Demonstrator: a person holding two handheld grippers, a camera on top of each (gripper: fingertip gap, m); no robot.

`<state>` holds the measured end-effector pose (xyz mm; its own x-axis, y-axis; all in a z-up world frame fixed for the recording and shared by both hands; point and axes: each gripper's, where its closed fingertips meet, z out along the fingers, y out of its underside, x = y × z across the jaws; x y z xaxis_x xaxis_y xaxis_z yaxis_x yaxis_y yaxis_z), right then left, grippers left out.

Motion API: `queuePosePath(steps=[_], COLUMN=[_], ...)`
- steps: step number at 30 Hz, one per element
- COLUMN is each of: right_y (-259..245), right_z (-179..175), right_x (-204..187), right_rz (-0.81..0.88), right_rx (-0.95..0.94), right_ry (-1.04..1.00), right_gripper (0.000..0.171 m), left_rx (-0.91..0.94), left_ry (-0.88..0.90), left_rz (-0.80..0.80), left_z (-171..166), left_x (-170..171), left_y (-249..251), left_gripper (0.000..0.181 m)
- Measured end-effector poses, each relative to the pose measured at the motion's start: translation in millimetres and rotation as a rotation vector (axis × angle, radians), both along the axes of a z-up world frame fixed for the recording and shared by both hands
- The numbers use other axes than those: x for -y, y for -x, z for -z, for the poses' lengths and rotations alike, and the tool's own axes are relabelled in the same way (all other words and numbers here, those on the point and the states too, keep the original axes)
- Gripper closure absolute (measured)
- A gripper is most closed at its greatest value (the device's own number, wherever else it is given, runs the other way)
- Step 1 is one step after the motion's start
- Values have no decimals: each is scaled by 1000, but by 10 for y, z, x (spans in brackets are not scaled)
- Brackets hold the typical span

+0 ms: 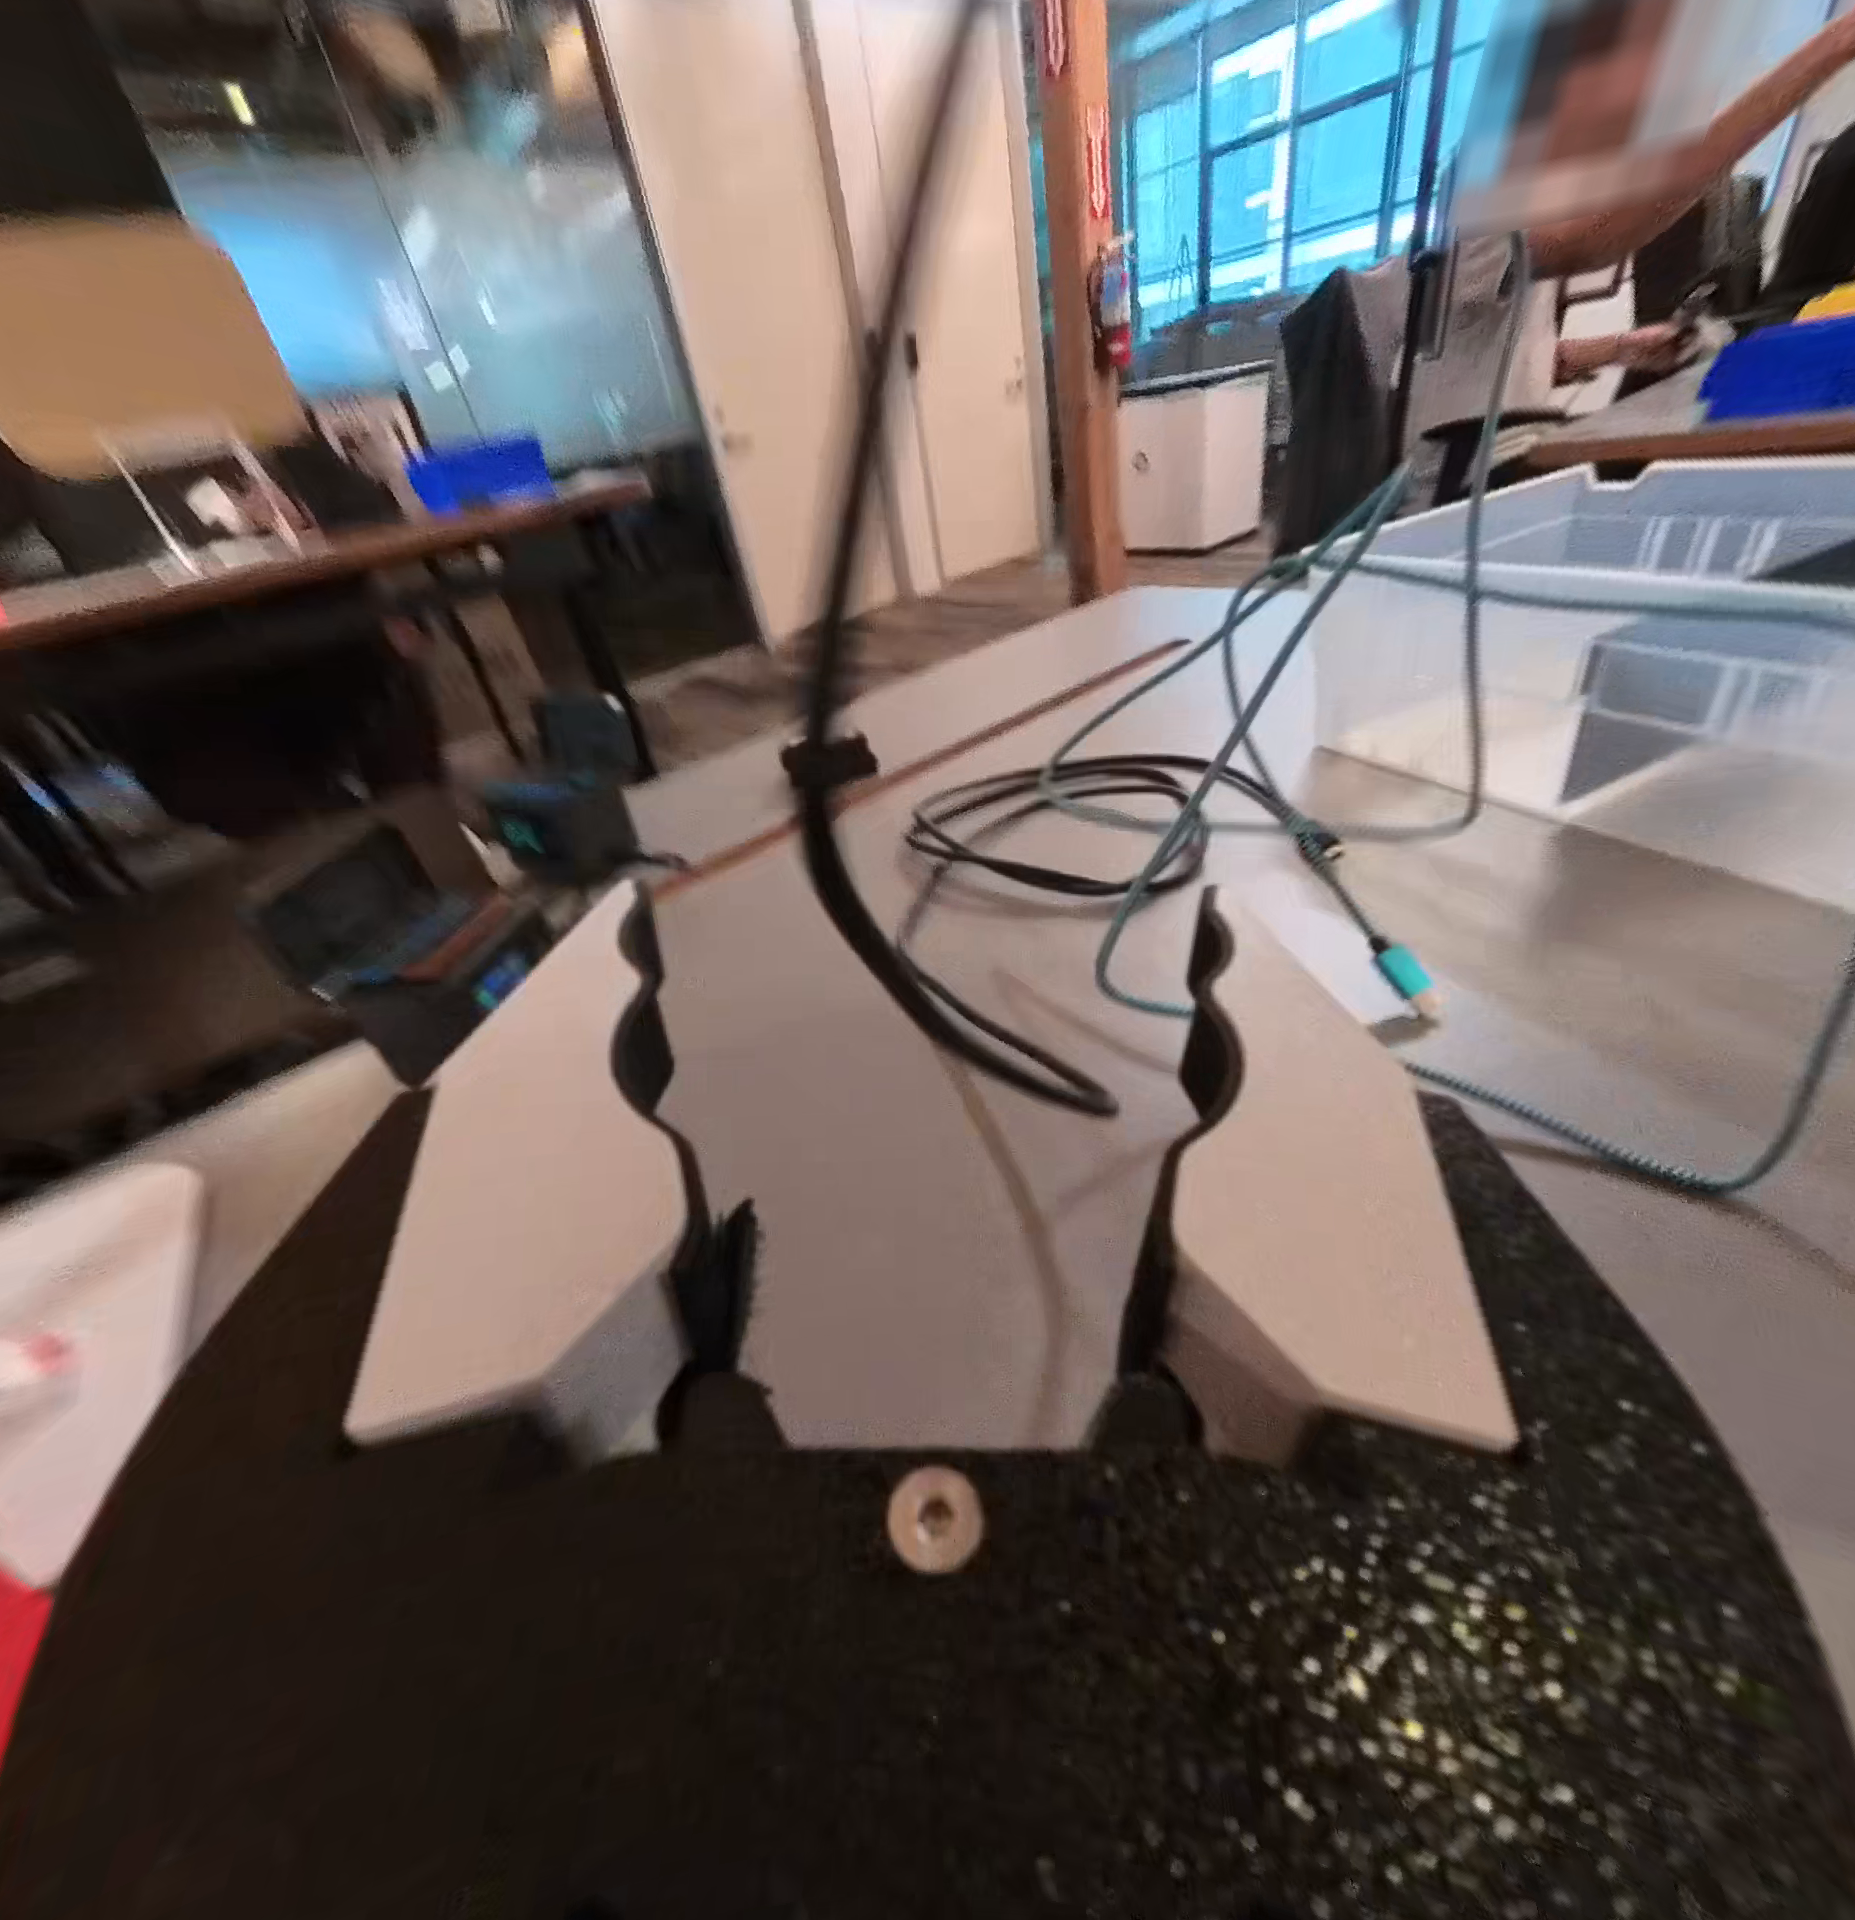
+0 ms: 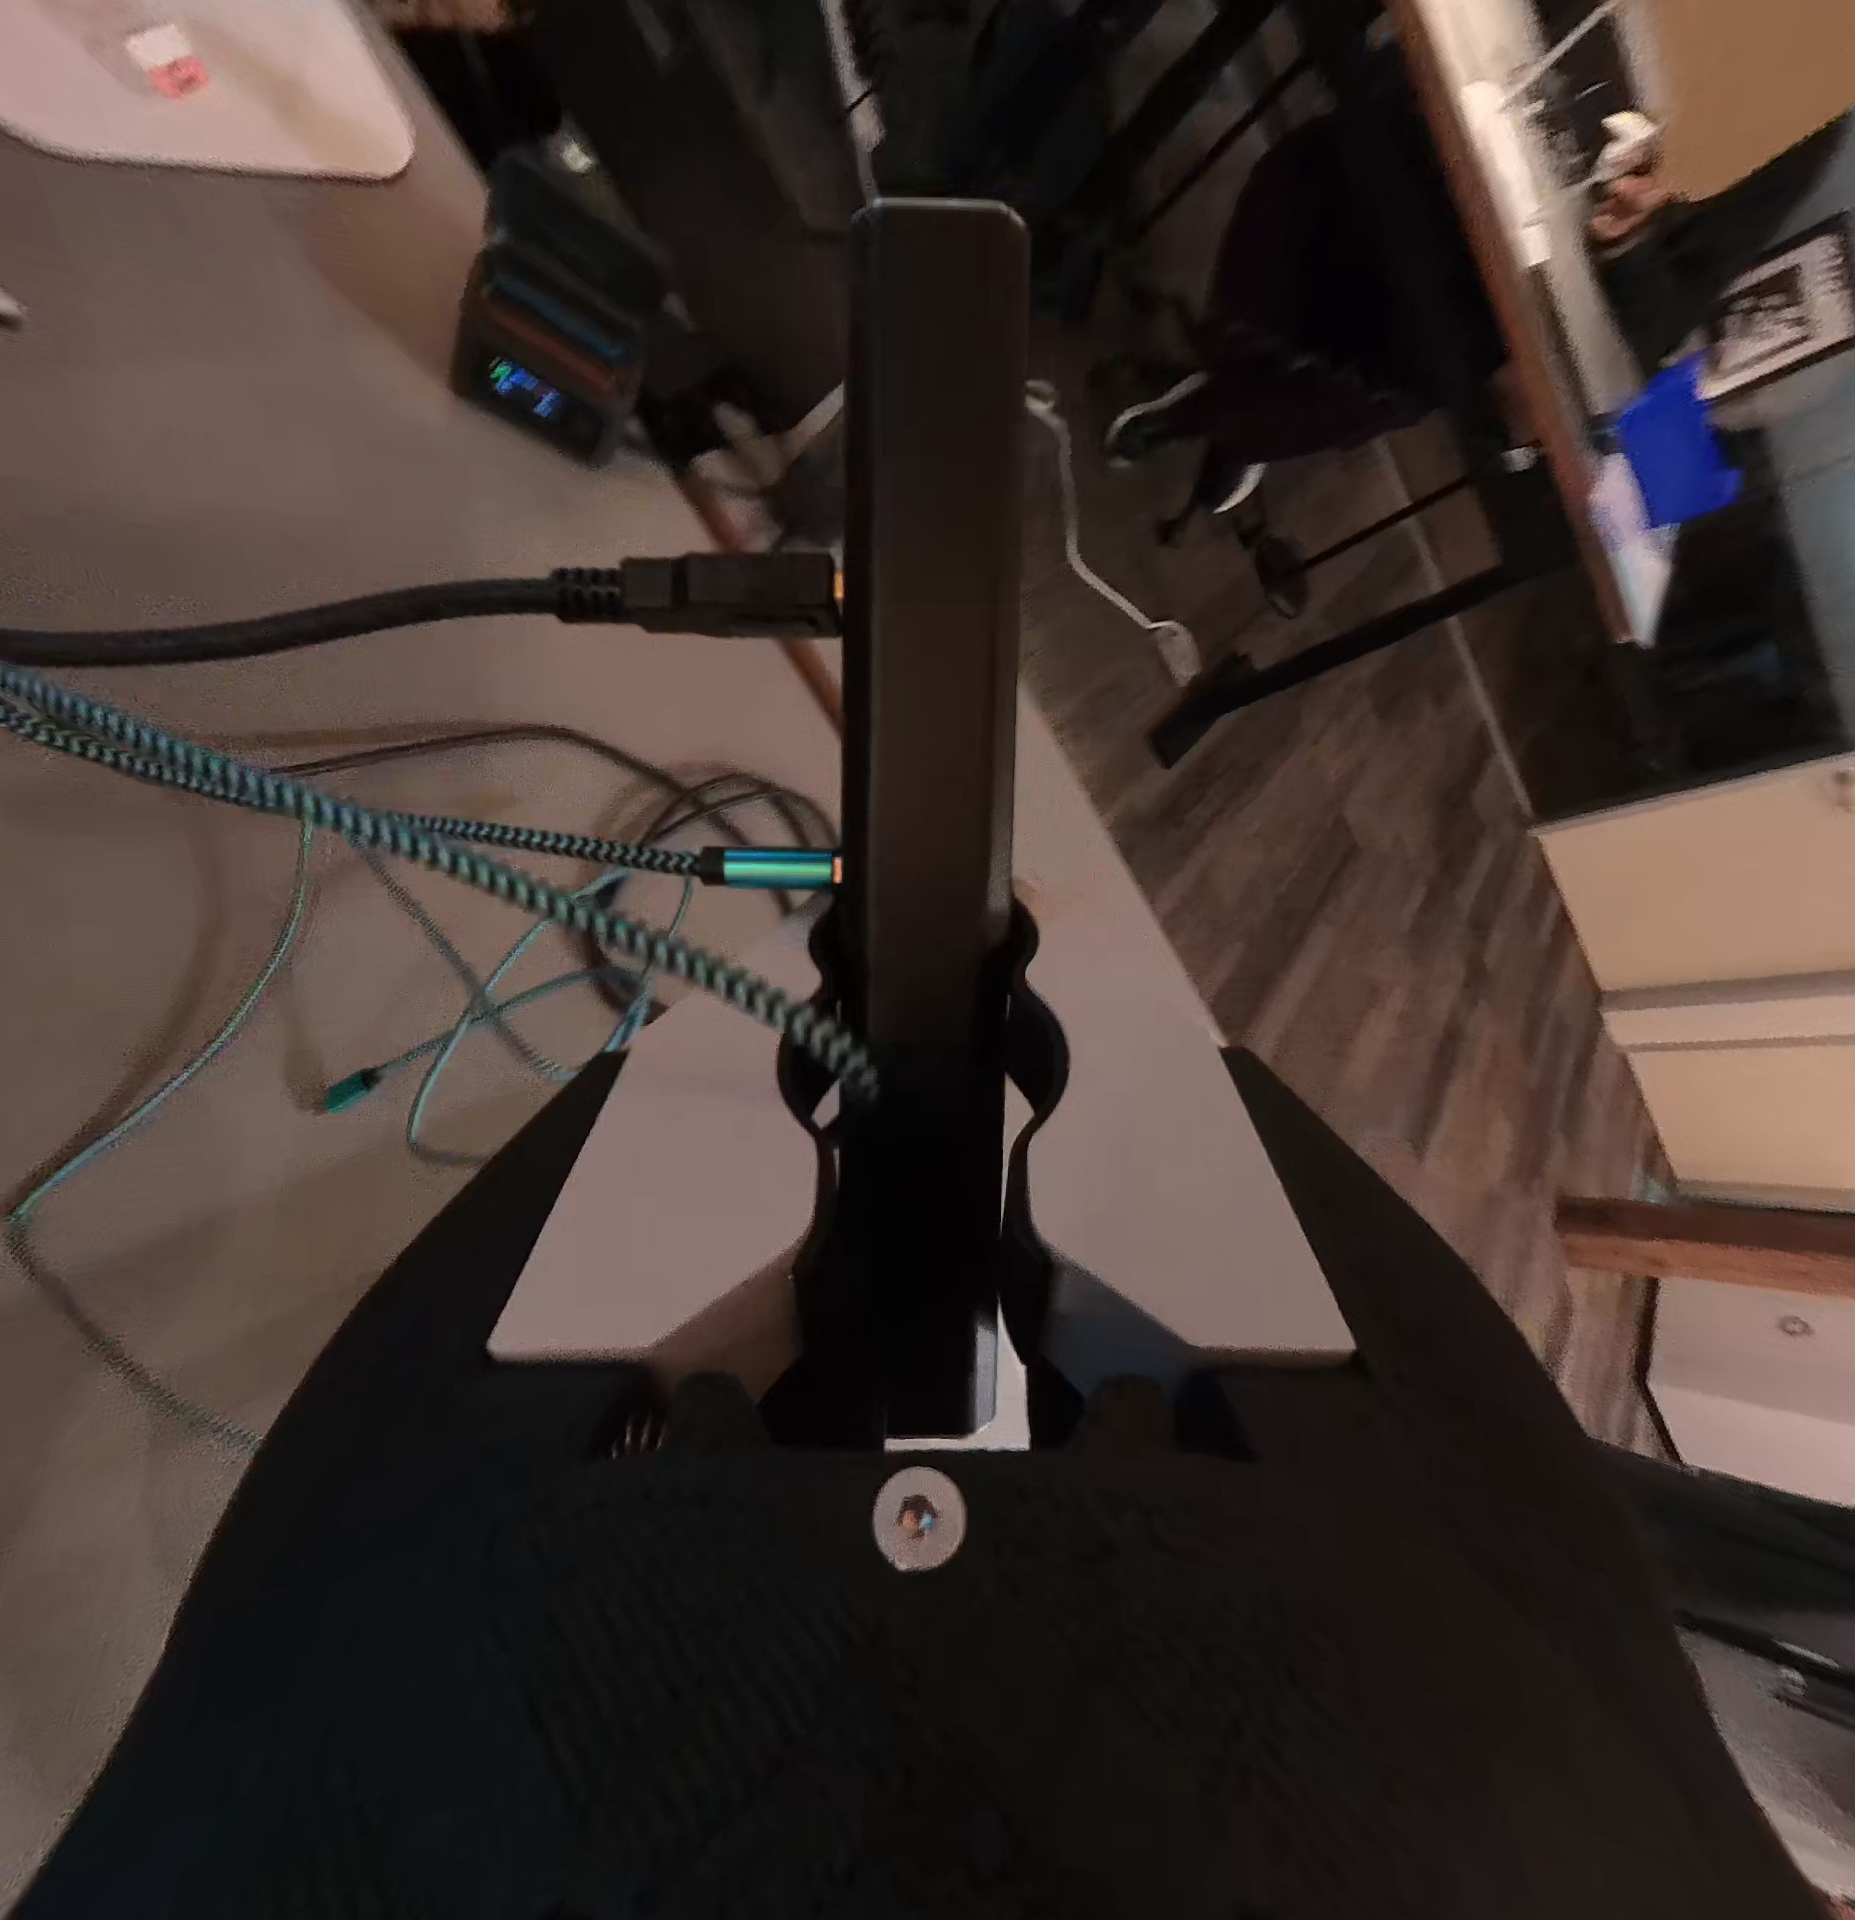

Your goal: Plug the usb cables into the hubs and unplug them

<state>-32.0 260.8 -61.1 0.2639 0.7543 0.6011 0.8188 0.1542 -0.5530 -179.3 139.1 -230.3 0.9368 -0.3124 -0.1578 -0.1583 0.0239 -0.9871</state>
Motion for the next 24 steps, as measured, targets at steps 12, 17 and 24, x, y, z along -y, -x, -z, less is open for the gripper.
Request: queuePosePath(steps=[12, 17, 24], right_y=[45, -36, -72], right_z=[1371, 1995, 2504], right_x=[130, 138, 113], right_rz=[-31, -11, 35], right_rx=[166, 284, 336], right_ry=[186, 288, 353], right_gripper=[146, 146, 146], left_rx=[111, 91, 116], left_ry=[640, 735, 702], left_rz=[480, 971, 1239], left_z=[793, 710, 607], left_x=[248, 958, 1348], left_y=[-604, -1125, -1368], left_gripper=[181, 181, 181])
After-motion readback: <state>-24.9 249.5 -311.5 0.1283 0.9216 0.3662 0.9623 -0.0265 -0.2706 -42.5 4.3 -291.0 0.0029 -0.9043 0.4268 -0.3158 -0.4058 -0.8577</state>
